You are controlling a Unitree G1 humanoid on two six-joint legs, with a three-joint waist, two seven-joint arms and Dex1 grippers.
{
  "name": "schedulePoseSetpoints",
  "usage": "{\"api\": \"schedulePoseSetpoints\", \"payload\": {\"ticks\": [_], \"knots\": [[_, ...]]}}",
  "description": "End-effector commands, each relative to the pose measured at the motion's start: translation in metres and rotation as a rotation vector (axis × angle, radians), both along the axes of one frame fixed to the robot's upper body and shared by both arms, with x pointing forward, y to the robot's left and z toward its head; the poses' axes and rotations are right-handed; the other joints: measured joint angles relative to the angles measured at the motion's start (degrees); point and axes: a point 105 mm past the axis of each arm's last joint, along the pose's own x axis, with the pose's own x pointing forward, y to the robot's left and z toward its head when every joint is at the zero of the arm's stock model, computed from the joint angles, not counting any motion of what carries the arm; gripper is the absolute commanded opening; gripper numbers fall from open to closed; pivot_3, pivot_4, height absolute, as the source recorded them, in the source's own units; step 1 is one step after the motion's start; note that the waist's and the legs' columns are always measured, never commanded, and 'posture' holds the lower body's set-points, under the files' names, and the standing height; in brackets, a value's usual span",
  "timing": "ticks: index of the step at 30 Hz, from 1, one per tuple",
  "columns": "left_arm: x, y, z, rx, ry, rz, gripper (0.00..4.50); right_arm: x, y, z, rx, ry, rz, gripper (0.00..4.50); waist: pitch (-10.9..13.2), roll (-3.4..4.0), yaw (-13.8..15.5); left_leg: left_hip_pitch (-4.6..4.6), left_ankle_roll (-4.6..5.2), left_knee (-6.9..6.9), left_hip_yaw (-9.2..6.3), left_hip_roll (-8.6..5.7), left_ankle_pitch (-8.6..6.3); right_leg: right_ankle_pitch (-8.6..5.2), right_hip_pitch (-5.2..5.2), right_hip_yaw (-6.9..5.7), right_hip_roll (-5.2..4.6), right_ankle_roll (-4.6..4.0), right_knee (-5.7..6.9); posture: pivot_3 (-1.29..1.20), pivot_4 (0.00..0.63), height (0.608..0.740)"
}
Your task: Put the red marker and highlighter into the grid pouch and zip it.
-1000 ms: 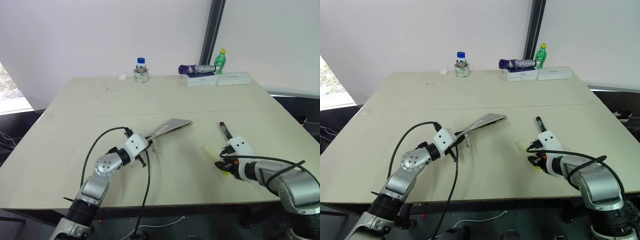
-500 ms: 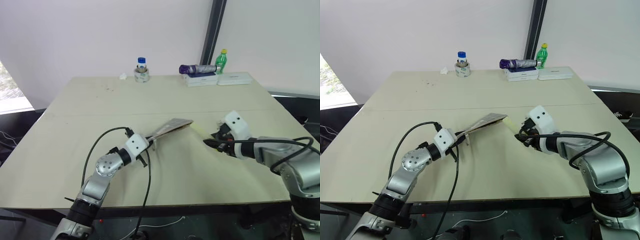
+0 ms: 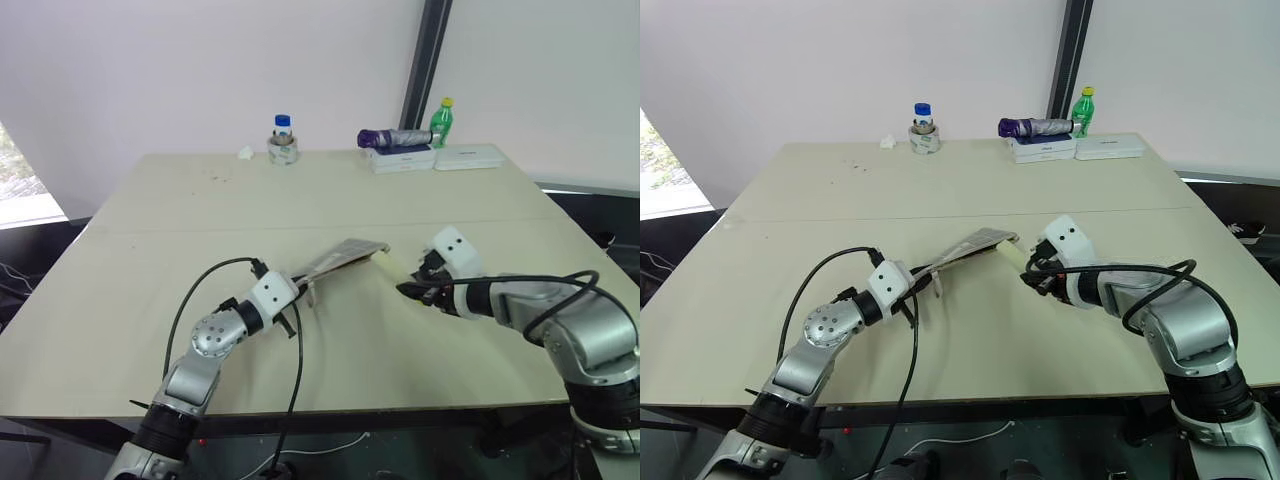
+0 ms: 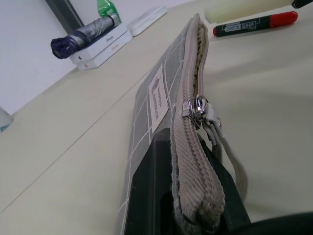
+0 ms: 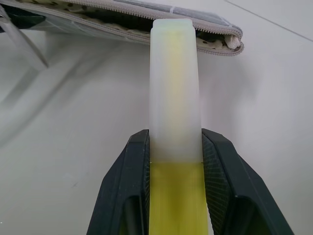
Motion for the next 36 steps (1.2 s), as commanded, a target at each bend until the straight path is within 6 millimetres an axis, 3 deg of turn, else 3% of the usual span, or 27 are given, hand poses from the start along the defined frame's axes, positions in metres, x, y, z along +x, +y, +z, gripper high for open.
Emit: {"api": "schedulePoseSetpoints", "payload": {"ticks": [1, 11, 21, 31, 36], "knots": [[-0.006, -0.005, 0.013, -0.016, -0.048, -0.036, 0.0, 0.003, 0.004, 0.012, 0.012, -0.051, 0.009, 0.87, 0.0, 0.0, 0.0, 0.0, 0.0, 0.0, 0.0, 0.0, 0.0, 0.0, 0.0, 0.0, 0.0, 0.0, 0.0, 0.0, 0.15, 0.74], [-0.012, -0.009, 0.012, 0.023, -0.061, -0.088, 0.0, 0.001, 0.003, 0.008, -0.011, -0.036, 0.012, 0.87, 0.0, 0.0, 0.0, 0.0, 0.0, 0.0, 0.0, -0.01, 0.0, 0.0, 0.0, 0.0, 0.0, 0.0, 0.0, 0.0, 0.15, 0.74], [-0.026, -0.009, -0.007, 0.254, -0.135, -0.231, 0.0, -0.012, 0.013, -0.011, -0.149, 0.01, 0.151, 0.87, 0.0, 0.0, -0.02, 0.0, 0.0, -0.01, 0.0, 0.03, 0.0, 0.0, -0.01, 0.01, -0.01, -0.01, -0.01, 0.0, 0.15, 0.74], [-0.024, -0.011, -0.006, 0.198, -0.11, -0.226, 0.0, -0.017, 0.021, -0.009, -0.158, -0.006, 0.203, 0.87, 0.0, 0.0, 0.02, -0.01, 0.01, -0.01, -0.07, 0.02, -0.01, 0.0, -0.02, 0.0, -0.07, 0.0, -0.01, 0.0, 0.15, 0.74], [-0.033, -0.017, -0.008, 0.236, -0.135, -0.293, 0.0, -0.027, 0.03, -0.008, -0.162, -0.001, 0.284, 0.87, 0.0, 0.0, 0.0, -0.01, 0.02, -0.01, -0.05, 0.02, -0.01, 0.0, -0.03, -0.01, -0.06, 0.0, -0.01, 0.0, 0.15, 0.74]]}}
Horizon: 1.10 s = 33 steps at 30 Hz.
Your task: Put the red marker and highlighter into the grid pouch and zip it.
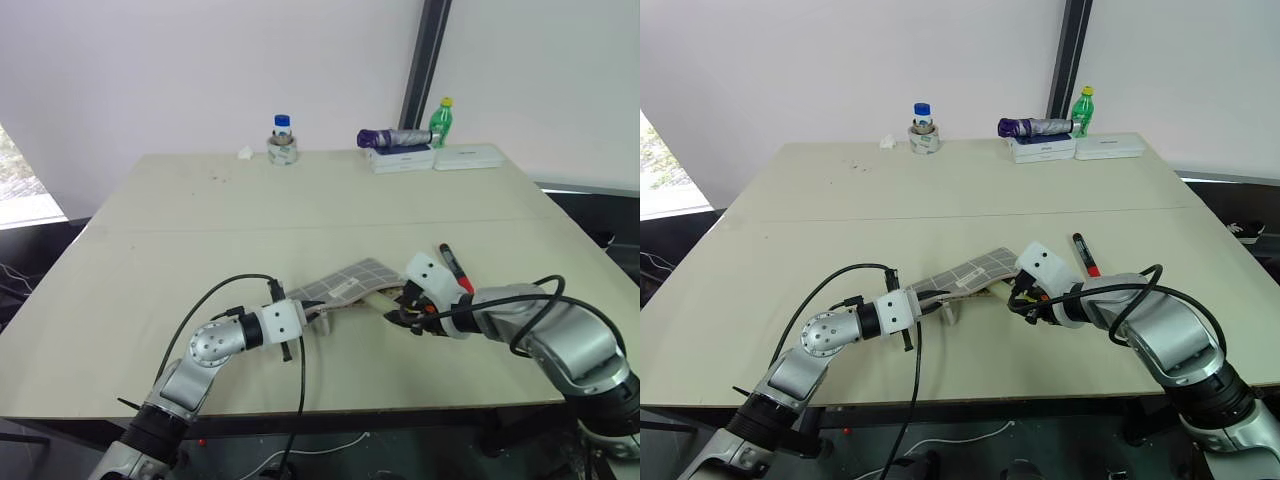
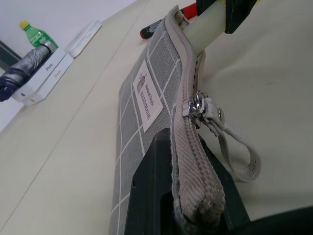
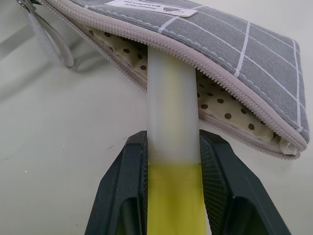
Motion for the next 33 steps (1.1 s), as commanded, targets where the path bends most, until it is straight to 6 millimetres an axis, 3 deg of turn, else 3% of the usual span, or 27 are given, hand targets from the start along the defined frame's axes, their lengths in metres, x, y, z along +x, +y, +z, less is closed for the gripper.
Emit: {"api": "schedulePoseSetpoints", "payload": {"ticks": [1, 14, 15, 20, 26, 33], "knots": [[-0.009, -0.007, 0.01, 0.004, -0.054, -0.074, 0.0, -0.011, 0.014, 0.012, 0.007, -0.05, 0.105, 0.87, 0.0, 0.0, 0.0, 0.0, 0.0, 0.0, 0.0, 0.0, 0.0, 0.0, 0.0, 0.0, 0.0, 0.0, 0.0, 0.0, 0.15, 0.74], [-0.021, -0.007, 0.006, 0.116, -0.102, -0.184, 0.0, -0.014, 0.029, 0.002, -0.002, -0.028, 0.188, 0.87, 0.0, 0.0, -0.02, 0.0, 0.01, 0.0, -0.01, 0.0, -0.01, 0.0, 0.0, 0.0, -0.02, 0.0, 0.0, 0.0, 0.15, 0.74], [-0.021, -0.007, 0.006, 0.111, -0.098, -0.178, 0.0, -0.013, 0.028, 0.003, 0.0, -0.033, 0.185, 1.94, 0.0, 0.0, -0.02, 0.0, 0.01, 0.0, -0.01, 0.0, -0.01, 0.0, 0.0, 0.01, -0.02, 0.0, 0.0, 0.0, 0.15, 0.74], [-0.013, 0.0, 0.009, 0.053, -0.055, -0.103, 0.0, -0.011, 0.017, 0.021, -0.003, -0.102, 0.173, 4.32, 0.0, 0.0, 0.04, 0.0, 0.01, 0.0, -0.02, 0.0, -0.01, 0.0, 0.0, 0.0, -0.02, 0.0, 0.0, 0.0, 0.15, 0.74], [0.005, 0.006, 0.024, -0.154, 0.077, 0.036, 0.0, -0.026, -0.005, 0.041, -0.026, -0.15, 0.212, 4.32, 0.0, 0.0, 0.05, 0.0, 0.03, 0.01, -0.03, 0.0, -0.02, -0.01, 0.03, -0.05, -0.03, 0.02, 0.0, 0.0, 0.15, 0.74], [0.012, 0.006, 0.03, -0.273, 0.208, 0.084, 0.0, -0.015, -0.026, 0.045, 0.003, -0.186, 0.096, 4.32, 0.0, -0.01, -0.04, 0.03, 0.04, 0.03, 0.04, 0.0, -0.02, -0.01, 0.07, -0.05, -0.02, 0.02, 0.01, 0.0, 0.15, 0.74]]}}
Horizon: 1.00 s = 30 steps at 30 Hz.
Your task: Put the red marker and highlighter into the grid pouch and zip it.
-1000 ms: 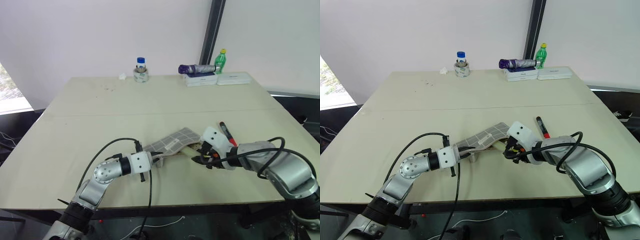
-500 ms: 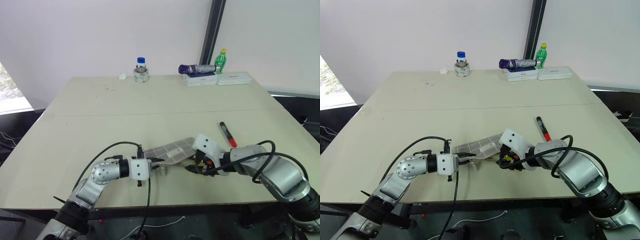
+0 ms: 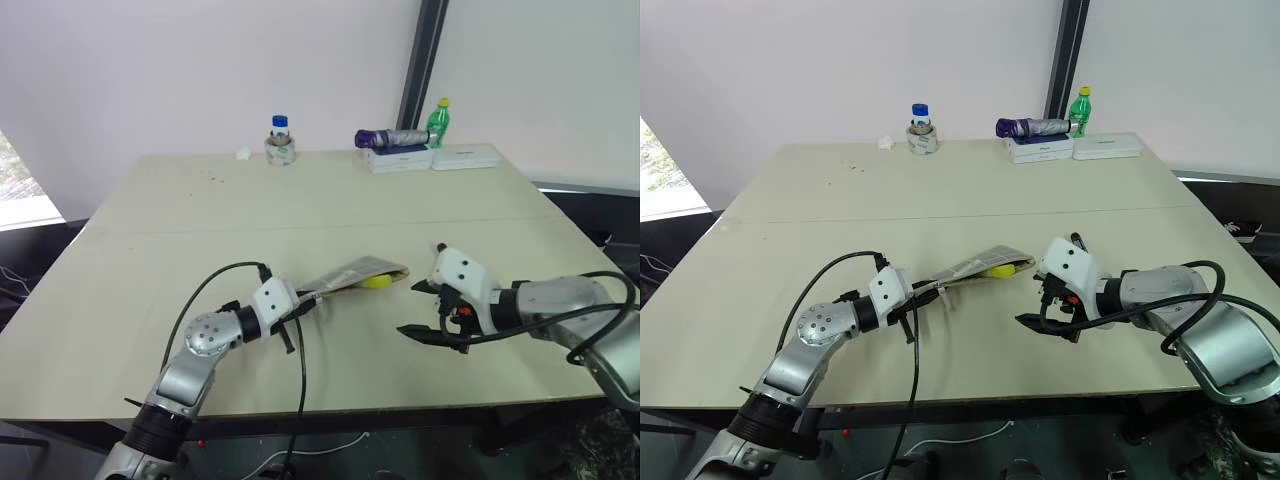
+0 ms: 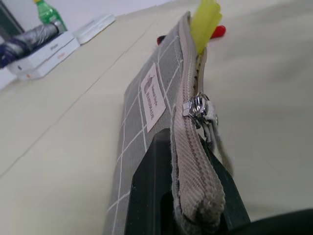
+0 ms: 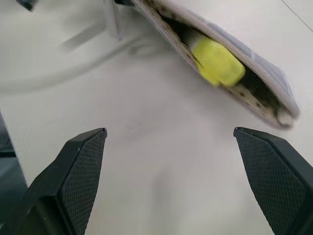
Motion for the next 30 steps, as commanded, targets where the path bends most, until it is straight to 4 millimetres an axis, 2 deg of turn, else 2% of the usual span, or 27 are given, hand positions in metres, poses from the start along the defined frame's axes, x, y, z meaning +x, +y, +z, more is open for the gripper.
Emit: {"api": "schedulePoseSetpoints", "payload": {"ticks": [1, 3, 4, 6, 10, 11, 15, 19, 23, 30], "knots": [[0.005, 0.001, 0.02, -0.087, -0.002, 0.028, 0.0, 0.006, -0.004, 0.016, 0.043, -0.086, -0.027, 4.32, 0.0, 0.0, 0.09, 0.0, 0.0, 0.01, 0.0, 0.0, 0.0, 0.0, 0.01, 0.0, 0.0, 0.0, 0.0, 0.0, 0.15, 0.74], [0.006, -0.001, 0.022, -0.109, 0.009, 0.032, 0.0, 0.012, -0.003, 0.016, 0.073, -0.089, -0.059, 3.81, -0.01, -0.02, 0.1, 0.0, 0.0, 0.02, 0.0, 0.0, 0.0, 0.0, 0.03, -0.01, 0.0, 0.0, -0.01, 0.0, 0.15, 0.74], [0.006, -0.002, 0.023, -0.107, 0.008, 0.03, 0.0, 0.013, 0.0, 0.016, 0.087, -0.087, -0.054, 3.41, -0.01, -0.02, 0.12, 0.0, 0.0, 0.02, -0.01, 0.0, 0.0, 0.0, 0.03, -0.01, 0.0, 0.0, -0.01, 0.0, 0.15, 0.74], [0.006, -0.003, 0.022, -0.102, 0.007, 0.027, 0.0, 0.014, 0.008, 0.019, 0.122, -0.092, -0.047, 2.45, 0.0, -0.02, 0.09, 0.0, 0.0, 0.02, 0.0, -0.01, 0.0, 0.0, 0.02, 0.0, -0.01, 0.0, 0.0, 0.0, 0.15, 0.74], [0.005, -0.005, 0.022, -0.092, 0.001, 0.019, 0.0, 0.021, 0.023, 0.026, 0.163, -0.145, -0.047, 0.22, 0.0, -0.01, 0.09, -0.01, 0.0, 0.01, -0.02, 0.0, 0.0, 0.0, 0.0, 0.01, 0.0, 0.0, 0.0, 0.0, 0.15, 0.74], [0.005, -0.005, 0.022, -0.089, -0.001, 0.017, 0.0, 0.024, 0.026, 0.028, 0.17, -0.161, -0.057, 0.1, 0.0, -0.02, 0.09, -0.01, 0.0, 0.01, -0.02, -0.01, 0.0, 0.0, 0.0, 0.02, 0.0, 0.0, -0.01, 0.0, 0.15, 0.74], [0.003, -0.006, 0.023, -0.088, -0.004, 0.011, 0.0, 0.028, 0.04, 0.032, 0.213, -0.173, -0.04, 0.1, 0.0, -0.02, 0.14, -0.01, 0.0, 0.01, -0.04, -0.01, 0.0, 0.0, -0.01, 0.02, 0.0, -0.01, -0.01, 0.0, 0.15, 0.74], [0.002, -0.007, 0.024, -0.09, -0.008, 0.009, 0.0, 0.03, 0.045, 0.028, 0.217, -0.162, -0.042, 0.1, 0.0, -0.02, 0.19, -0.03, 0.0, 0.01, -0.05, -0.05, 0.0, 0.0, -0.01, 0.02, -0.03, -0.01, -0.02, 0.0, 0.15, 0.74], [-0.002, -0.007, 0.026, -0.101, -0.014, -0.002, 0.0, 0.045, 0.034, 0.021, 0.208, -0.141, -0.131, 0.1, 0.0, -0.02, 0.08, -0.02, 0.0, 0.01, -0.04, -0.03, 0.0, 0.0, -0.01, 0.02, -0.03, -0.01, -0.01, 0.0, 0.15, 0.74], [-0.006, -0.008, 0.027, -0.101, -0.02, -0.013, 0.0, 0.056, 0.02, 0.012, 0.189, -0.124, -0.219, 0.1, 0.0, -0.02, 0.07, -0.02, 0.0, 0.0, -0.03, -0.03, 0.0, 0.0, -0.02, 0.04, -0.03, -0.01, -0.01, 0.0, 0.15, 0.74]]}}
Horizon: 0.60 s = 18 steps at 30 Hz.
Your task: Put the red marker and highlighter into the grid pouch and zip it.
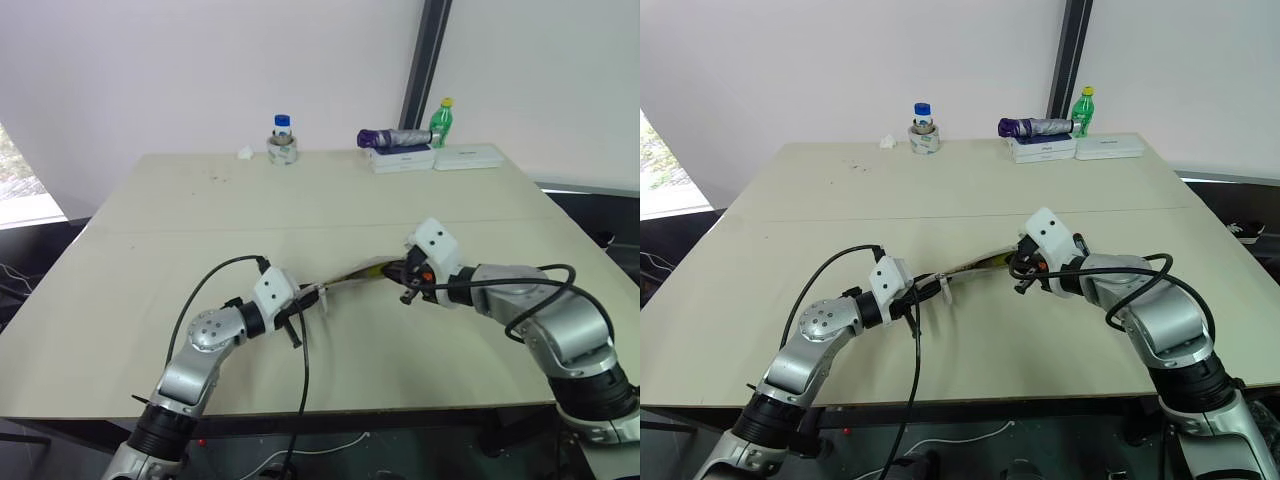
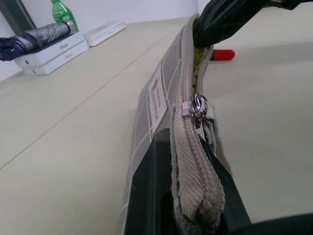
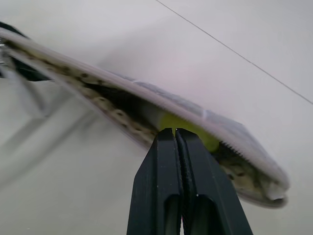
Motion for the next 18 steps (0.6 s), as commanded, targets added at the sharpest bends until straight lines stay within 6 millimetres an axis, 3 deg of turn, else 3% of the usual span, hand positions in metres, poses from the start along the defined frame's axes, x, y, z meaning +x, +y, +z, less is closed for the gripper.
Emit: {"api": "schedulePoseSetpoints", "payload": {"ticks": [1, 4, 6, 9, 14, 18], "knots": [[-0.003, -0.001, 0.013, -0.014, -0.054, -0.009, 0.0, 0.004, -0.006, 0.007, -0.014, -0.033, -0.034, 0.1, 0.0, 0.0, 0.01, 0.0, 0.0, 0.0, 0.0, 0.0, 0.0, 0.0, 0.01, 0.0, 0.0, 0.0, 0.0, 0.0, 0.15, 0.74], [0.003, 0.003, 0.01, 0.016, -0.069, 0.037, 0.0, 0.004, -0.022, 0.006, -0.036, -0.037, -0.072, 0.1, 0.0, 0.0, 0.1, 0.0, 0.0, 0.0, 0.01, 0.0, 0.0, 0.0, 0.01, 0.0, 0.0, 0.0, 0.0, 0.0, 0.15, 0.74], [0.011, 0.007, 0.008, 0.046, -0.094, 0.092, 0.0, 0.008, -0.043, 0.004, -0.059, -0.033, -0.141, 0.1, 0.0, 0.0, 0.15, 0.0, 0.0, 0.01, 0.03, -0.02, 0.0, 0.0, 0.02, -0.01, 0.0, 0.0, -0.01, 0.0, 0.15, 0.74], [0.018, 0.009, 0.006, 0.057, -0.117, 0.146, 0.0, 0.015, -0.075, -0.001, -0.048, -0.023, -0.265, 0.89, 0.0, 0.0, 0.09, 0.02, 0.0, 0.03, 0.08, -0.03, 0.0, 0.0, 0.07, -0.02, 0.0, 0.0, -0.01, 0.0, 0.15, 0.74], [0.029, 0.005, 0.002, 0.073, -0.146, 0.216, 0.0, 0.031, -0.117, -0.01, -0.027, -0.048, -0.477, 3.33, 0.0, 0.0, -0.11, 0.03, 0.01, 0.02, 0.12, -0.05, 0.0, 0.0, 0.04, 0.01, 0.01, 0.01, 0.02, 0.0, 0.15, 0.74], [0.032, -0.001, -0.001, 0.064, -0.146, 0.238, 0.0, 0.039, -0.138, -0.027, -0.031, -0.028, -0.581, 3.33, 0.0, 0.0, -0.09, 0.04, 0.01, 0.02, 0.12, -0.07, 0.01, 0.01, 0.06, 0.0, 0.06, 0.01, 0.03, 0.0, 0.15, 0.74]]}}
